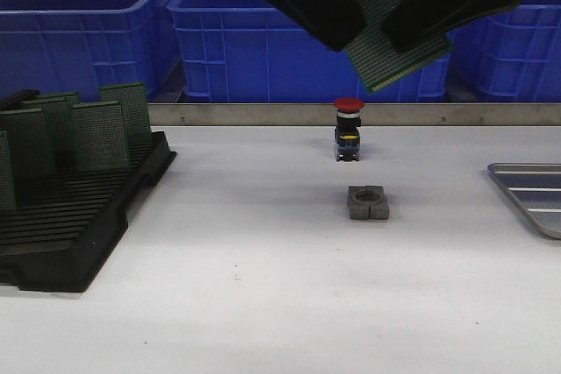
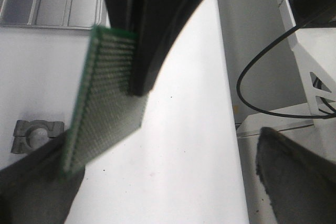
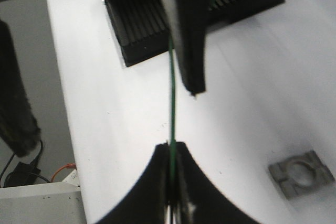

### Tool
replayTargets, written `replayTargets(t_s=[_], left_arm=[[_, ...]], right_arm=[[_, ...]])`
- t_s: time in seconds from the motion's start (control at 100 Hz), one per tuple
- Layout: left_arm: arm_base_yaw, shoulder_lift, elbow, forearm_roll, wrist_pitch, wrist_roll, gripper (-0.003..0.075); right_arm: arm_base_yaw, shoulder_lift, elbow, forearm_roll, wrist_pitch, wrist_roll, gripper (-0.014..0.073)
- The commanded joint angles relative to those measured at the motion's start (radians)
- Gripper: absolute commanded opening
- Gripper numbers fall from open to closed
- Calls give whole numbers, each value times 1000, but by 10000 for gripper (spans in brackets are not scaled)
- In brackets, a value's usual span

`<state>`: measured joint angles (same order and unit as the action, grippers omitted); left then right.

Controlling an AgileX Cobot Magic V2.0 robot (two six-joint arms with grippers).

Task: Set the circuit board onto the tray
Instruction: 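Open the left gripper and pull the board away with the right gripper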

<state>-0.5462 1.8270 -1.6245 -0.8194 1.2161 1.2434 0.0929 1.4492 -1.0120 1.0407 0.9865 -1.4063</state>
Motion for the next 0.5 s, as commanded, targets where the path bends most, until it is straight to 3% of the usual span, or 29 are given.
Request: replayTargets(t_s=[0.0, 0.18, 0.35, 0.49], left_arm=[[-8, -47, -33, -71, 52, -11, 622], [-8, -47, -33, -71, 52, -11, 622], [-8, -47, -33, -73, 52, -11, 622], [-8, -47, -33, -77, 52, -11, 622]], right_arm=[[-55, -60, -53, -8, 31, 87, -65], [-200, -74, -118, -113, 132, 243, -65], [-352, -47, -132, -213, 121, 370, -65], [-459, 43, -132, -218, 118, 434, -68]])
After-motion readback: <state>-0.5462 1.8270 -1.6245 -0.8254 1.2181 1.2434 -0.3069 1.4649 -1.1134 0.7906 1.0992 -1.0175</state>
